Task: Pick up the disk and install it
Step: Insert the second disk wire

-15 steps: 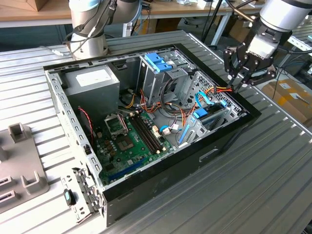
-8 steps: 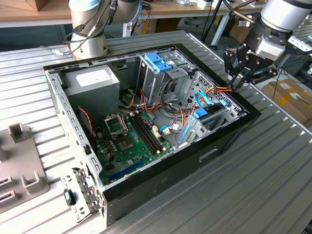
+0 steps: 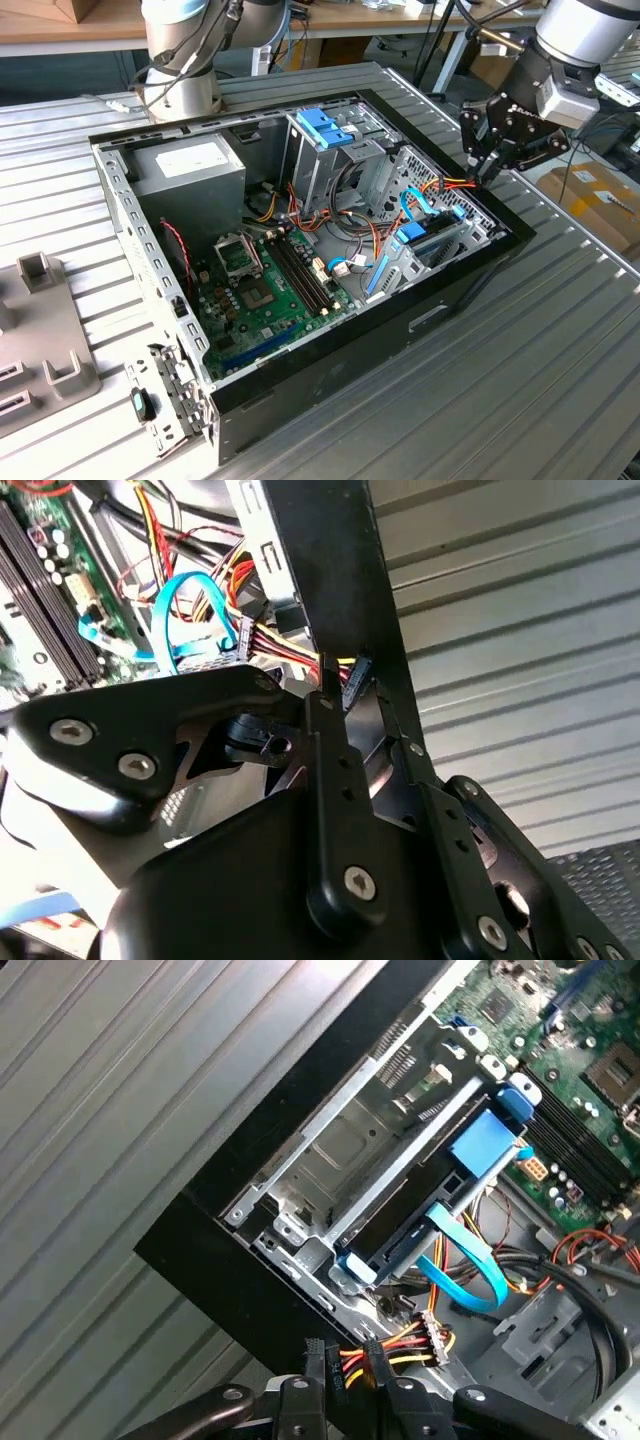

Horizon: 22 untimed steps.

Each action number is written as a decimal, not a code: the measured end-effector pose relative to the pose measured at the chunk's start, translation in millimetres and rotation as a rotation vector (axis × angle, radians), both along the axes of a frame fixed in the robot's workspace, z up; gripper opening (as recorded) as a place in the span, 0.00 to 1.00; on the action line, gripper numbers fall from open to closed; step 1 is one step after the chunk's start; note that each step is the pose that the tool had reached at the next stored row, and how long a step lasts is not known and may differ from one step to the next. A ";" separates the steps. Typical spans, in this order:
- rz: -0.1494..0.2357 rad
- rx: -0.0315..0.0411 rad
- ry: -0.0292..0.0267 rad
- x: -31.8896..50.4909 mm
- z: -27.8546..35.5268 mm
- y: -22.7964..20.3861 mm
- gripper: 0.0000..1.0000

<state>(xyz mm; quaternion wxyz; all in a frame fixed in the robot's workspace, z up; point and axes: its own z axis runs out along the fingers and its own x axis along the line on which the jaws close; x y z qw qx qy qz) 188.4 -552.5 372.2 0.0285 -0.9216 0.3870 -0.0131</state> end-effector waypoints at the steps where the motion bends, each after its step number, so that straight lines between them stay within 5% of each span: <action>1: 0.013 -0.0001 0.0000 0.6 -0.1 0.0 0.29; 16: 0.061 0.0035 -0.0008 3.0 -4.1 0.0 0.29; 22: 0.152 0.0038 -0.0006 4.0 -4.5 0.0 0.29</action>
